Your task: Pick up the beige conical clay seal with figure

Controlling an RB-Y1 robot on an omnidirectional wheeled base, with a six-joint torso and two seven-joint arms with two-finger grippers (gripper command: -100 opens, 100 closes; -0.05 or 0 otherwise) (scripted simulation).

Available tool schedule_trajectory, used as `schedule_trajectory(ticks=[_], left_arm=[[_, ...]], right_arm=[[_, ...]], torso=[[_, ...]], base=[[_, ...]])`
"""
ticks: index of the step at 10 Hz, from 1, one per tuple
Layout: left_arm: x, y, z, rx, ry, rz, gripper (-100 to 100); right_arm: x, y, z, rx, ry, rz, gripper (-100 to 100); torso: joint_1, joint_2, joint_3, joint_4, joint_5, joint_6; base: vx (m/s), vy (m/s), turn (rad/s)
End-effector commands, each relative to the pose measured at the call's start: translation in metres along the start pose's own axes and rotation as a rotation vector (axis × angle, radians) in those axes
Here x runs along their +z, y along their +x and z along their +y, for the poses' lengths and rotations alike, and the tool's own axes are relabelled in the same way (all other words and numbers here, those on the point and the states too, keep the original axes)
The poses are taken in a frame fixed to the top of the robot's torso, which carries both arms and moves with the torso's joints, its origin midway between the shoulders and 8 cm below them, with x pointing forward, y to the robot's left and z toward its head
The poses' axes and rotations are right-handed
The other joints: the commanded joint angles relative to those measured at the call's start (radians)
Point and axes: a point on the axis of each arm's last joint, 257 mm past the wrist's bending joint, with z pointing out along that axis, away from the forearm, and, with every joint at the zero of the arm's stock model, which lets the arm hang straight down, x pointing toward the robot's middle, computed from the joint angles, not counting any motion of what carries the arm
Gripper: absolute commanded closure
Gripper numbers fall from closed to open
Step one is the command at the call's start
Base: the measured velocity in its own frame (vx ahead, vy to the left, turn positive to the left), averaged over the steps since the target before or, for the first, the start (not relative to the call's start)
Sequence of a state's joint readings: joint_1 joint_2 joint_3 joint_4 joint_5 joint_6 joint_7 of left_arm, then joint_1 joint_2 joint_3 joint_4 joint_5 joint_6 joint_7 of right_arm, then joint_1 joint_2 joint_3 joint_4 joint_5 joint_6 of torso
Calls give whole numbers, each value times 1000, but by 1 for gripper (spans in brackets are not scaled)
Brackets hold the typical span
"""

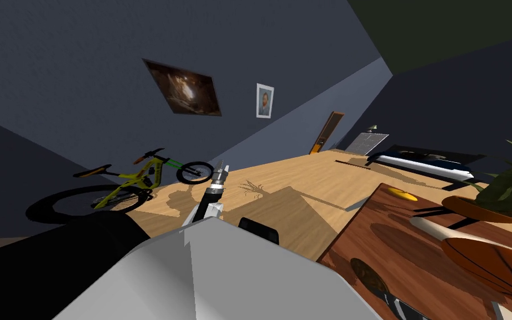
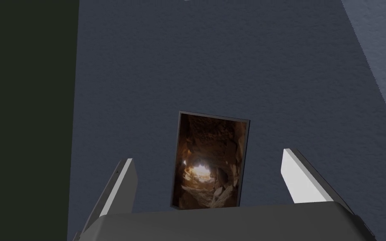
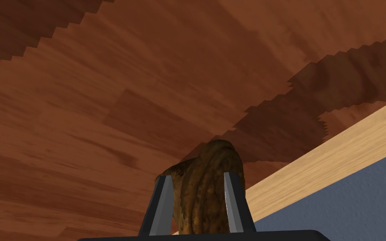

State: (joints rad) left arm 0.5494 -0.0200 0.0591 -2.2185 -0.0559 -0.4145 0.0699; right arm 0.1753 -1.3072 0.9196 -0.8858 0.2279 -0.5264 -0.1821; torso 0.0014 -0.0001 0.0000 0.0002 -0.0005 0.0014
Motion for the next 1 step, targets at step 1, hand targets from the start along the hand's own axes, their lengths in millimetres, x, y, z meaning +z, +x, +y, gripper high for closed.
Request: schedule_trajectory(ticks=[1], left_arm=[[0,0,0,0,0,0,0]], right_arm=[[0,0,0,0,0,0,0]], torso=[[0,0,0,0,0,0]], base=[[0,0,0]])
